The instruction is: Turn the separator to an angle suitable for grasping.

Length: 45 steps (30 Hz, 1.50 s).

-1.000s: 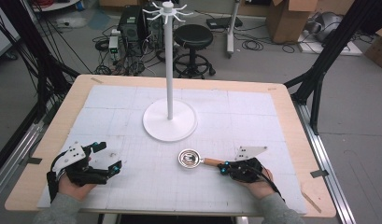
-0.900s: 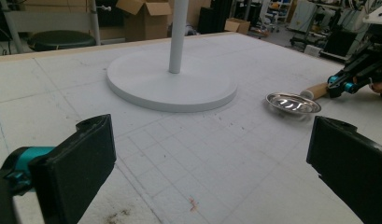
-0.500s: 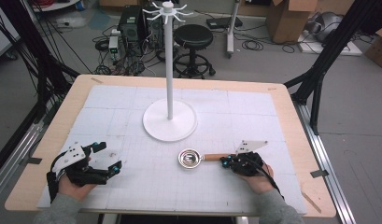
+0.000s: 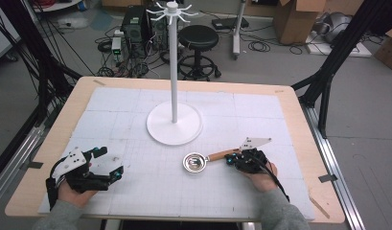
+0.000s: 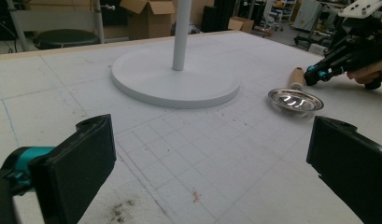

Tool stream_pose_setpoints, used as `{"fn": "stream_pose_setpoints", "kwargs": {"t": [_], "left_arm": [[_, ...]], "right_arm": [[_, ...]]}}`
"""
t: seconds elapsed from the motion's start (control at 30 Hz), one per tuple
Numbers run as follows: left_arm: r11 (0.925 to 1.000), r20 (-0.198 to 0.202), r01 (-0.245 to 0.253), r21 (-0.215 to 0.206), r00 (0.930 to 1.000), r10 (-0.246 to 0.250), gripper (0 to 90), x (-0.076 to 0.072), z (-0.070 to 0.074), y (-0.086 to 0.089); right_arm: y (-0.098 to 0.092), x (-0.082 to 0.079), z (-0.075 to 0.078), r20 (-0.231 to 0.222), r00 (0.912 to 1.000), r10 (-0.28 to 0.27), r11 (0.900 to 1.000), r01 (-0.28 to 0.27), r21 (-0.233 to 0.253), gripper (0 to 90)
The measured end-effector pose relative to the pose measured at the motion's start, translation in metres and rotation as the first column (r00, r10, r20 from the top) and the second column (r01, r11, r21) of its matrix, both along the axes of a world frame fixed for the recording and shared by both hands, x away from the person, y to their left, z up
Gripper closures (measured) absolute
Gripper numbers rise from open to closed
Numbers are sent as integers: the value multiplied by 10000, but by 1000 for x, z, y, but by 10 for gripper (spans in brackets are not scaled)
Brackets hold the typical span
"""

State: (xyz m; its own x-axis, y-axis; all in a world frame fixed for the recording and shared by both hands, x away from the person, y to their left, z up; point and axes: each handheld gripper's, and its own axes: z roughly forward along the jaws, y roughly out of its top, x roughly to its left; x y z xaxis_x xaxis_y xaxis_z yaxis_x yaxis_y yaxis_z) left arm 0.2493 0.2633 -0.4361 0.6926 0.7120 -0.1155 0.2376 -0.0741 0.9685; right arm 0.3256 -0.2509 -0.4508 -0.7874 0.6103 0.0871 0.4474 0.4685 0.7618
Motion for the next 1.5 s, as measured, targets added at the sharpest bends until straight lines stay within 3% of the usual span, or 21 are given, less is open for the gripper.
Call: {"fn": "stream_pose_setpoints", "kwargs": {"t": [0.77,0.8,0.83,0.97,1.2,1.5], "left_arm": [[10000,-51,-53,-10,10000,52,18,0,0,1],[10000,-22,-75,-22,10000,75,18,0,0,2],[9999,-11,-95,-74,10000,95,18,0,1,2],[9999,-92,-133,-36,9999,133,18,2,-1,4],[9999,-90,-101,51,9999,101,18,0,-1,2],[9999,-133,-98,72,9999,99,18,1,-2,1]], "right_arm": [[7,12,0,190,9998,-8,9999,11,-142,900],[7,11,2,296,9995,76,9999,-73,-110,900],[8,7,8,616,9979,200,9995,-216,246,900],[20,5,20,871,9954,398,9960,-465,759,900],[53,11,23,430,9939,1012,9931,-1035,558,900],[72,26,21,135,9955,942,9954,-944,171,900]]}}
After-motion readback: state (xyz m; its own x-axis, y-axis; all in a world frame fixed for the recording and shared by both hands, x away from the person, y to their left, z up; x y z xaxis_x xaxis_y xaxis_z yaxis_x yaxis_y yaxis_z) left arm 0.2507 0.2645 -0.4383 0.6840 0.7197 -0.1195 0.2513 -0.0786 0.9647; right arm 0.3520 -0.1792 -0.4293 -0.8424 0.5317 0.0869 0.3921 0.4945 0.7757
